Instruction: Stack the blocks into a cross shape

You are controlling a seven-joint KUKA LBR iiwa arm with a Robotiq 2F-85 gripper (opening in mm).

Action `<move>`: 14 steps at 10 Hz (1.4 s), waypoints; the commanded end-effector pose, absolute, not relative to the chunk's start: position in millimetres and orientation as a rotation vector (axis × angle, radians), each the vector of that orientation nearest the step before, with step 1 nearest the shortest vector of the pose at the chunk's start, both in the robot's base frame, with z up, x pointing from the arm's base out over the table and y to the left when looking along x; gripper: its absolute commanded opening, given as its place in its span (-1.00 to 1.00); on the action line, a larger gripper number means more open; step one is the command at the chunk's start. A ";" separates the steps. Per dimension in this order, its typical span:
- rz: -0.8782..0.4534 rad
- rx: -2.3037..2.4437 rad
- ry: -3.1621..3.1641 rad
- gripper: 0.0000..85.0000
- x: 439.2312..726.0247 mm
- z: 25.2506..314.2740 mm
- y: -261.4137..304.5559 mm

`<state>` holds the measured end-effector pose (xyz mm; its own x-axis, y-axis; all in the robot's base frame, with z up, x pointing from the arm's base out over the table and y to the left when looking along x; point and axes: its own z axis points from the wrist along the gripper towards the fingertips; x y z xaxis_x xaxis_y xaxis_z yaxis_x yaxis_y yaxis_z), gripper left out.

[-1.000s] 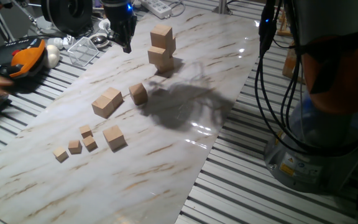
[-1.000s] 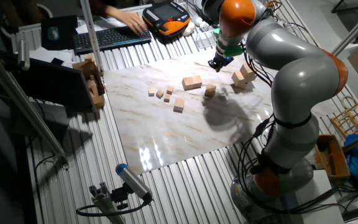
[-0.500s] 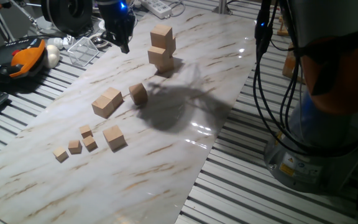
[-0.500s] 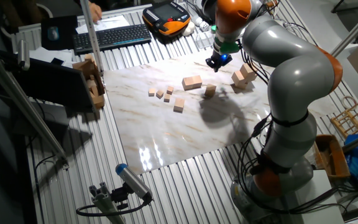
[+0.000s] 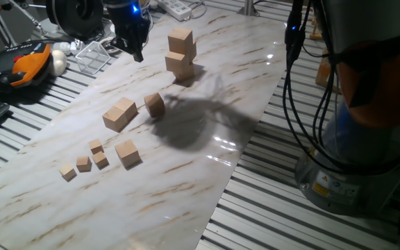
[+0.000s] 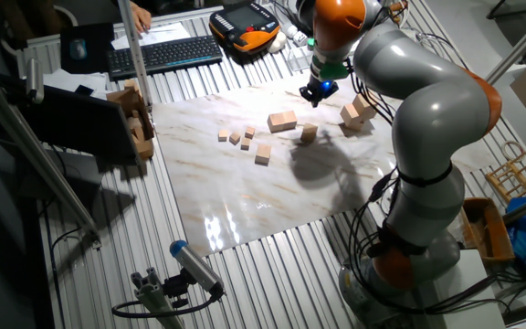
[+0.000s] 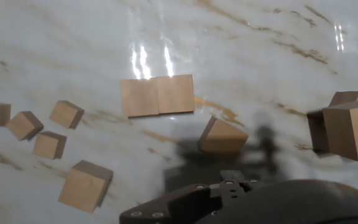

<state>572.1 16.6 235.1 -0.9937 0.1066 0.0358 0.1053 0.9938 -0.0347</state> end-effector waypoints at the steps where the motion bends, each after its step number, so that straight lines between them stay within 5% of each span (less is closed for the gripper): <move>1: 0.037 -0.173 -3.095 -1.00 570.8 235.4 20.0; 3: 0.069 -0.225 -3.115 -0.20 565.7 232.8 30.1; 6: 0.056 -0.222 -3.109 -0.20 563.9 232.8 31.8; 7: 0.057 -0.201 -3.113 -1.00 565.0 235.2 29.2; 14: -0.022 -0.126 -3.080 -1.00 565.1 264.0 9.9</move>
<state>565.2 9.9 263.8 -0.9950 0.0809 0.0581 0.0819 0.9965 0.0149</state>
